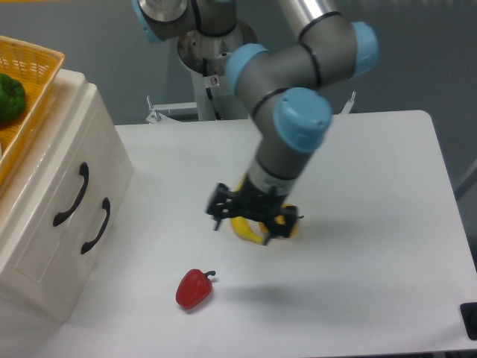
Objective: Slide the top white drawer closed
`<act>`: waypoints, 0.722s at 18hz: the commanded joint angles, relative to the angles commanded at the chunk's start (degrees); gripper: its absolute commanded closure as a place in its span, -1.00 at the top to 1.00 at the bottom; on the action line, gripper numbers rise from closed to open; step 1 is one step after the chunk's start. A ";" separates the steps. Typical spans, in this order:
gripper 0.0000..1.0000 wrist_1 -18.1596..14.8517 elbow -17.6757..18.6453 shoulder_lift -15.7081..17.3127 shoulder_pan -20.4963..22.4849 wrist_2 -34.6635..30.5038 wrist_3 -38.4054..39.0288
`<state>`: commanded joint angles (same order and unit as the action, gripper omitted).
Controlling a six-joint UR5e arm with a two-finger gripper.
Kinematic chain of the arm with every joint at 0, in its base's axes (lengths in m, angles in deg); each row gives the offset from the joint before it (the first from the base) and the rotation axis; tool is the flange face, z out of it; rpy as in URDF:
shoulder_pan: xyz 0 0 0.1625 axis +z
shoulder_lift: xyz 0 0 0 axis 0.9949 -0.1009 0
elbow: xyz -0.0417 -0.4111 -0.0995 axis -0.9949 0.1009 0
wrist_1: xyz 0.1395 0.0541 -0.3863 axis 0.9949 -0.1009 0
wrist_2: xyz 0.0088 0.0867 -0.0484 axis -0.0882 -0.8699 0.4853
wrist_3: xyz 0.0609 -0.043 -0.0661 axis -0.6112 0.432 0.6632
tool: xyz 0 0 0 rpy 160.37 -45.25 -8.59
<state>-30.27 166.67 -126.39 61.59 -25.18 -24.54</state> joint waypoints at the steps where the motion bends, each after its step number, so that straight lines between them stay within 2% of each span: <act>1: 1.00 0.89 0.09 -0.18 0.53 -2.28 -3.43; 7: 1.00 2.04 -1.76 -2.11 4.66 -9.68 -25.57; 10: 1.00 1.95 -3.51 -4.47 6.85 -13.63 -36.65; 13: 1.00 1.69 -5.01 -6.50 8.52 -15.22 -40.20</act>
<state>-28.58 161.67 -132.89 70.12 -40.40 -64.74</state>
